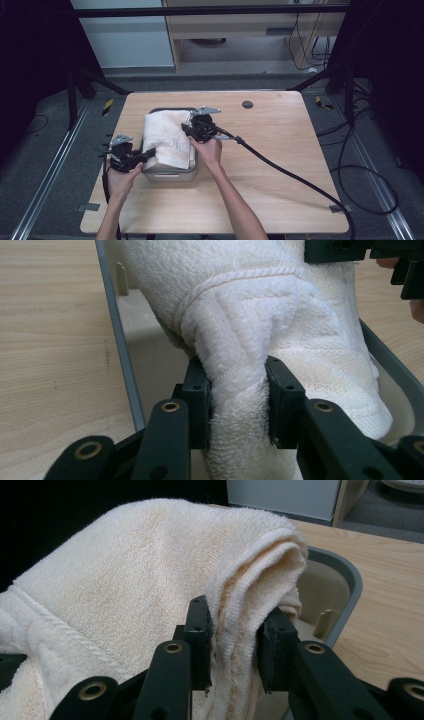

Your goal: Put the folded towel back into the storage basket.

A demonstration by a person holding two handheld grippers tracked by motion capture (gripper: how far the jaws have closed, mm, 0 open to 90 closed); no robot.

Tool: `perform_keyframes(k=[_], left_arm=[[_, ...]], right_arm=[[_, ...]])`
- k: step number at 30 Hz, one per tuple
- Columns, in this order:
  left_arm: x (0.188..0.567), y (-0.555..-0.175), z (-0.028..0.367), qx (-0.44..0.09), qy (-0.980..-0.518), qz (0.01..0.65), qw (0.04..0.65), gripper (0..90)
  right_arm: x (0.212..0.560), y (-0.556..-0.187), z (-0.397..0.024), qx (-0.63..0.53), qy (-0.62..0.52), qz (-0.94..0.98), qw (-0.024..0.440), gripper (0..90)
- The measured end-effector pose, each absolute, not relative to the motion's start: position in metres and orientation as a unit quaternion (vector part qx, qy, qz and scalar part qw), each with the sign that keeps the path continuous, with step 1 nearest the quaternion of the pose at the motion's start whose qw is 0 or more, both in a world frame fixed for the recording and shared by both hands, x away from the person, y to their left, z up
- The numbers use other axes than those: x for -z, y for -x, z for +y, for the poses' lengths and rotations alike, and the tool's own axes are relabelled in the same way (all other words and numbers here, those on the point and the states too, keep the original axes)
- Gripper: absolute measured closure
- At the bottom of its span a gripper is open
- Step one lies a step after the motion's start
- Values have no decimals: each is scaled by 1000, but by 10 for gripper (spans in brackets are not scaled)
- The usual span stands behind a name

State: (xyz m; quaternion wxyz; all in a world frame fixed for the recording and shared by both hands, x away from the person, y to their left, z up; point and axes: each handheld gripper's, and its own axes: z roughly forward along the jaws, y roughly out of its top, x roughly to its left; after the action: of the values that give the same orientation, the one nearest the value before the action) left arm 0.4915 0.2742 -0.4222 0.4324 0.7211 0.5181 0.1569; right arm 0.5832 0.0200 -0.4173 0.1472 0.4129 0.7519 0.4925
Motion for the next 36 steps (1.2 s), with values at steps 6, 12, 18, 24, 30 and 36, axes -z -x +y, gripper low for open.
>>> perform_keyframes(k=[6,12,18,24,30,36], left_arm=[[427,-494,272,-157,-725,521,421,660],[431,-497,271,-158,-731,524,407,647],[434,-499,271,-159,-735,526,397,636],[435,-499,269,-172,-736,528,388,571],[428,-496,271,-190,-730,526,393,516],[412,-489,277,-202,-716,515,427,502]], right_arm=[[424,-584,20,-486,-420,753,145,704],[430,-585,20,-478,-419,757,149,700],[434,-585,22,-470,-419,762,152,687],[436,-585,21,-461,-415,768,159,668],[436,-585,21,-453,-408,773,172,595],[427,-582,16,-464,-390,771,197,529]])
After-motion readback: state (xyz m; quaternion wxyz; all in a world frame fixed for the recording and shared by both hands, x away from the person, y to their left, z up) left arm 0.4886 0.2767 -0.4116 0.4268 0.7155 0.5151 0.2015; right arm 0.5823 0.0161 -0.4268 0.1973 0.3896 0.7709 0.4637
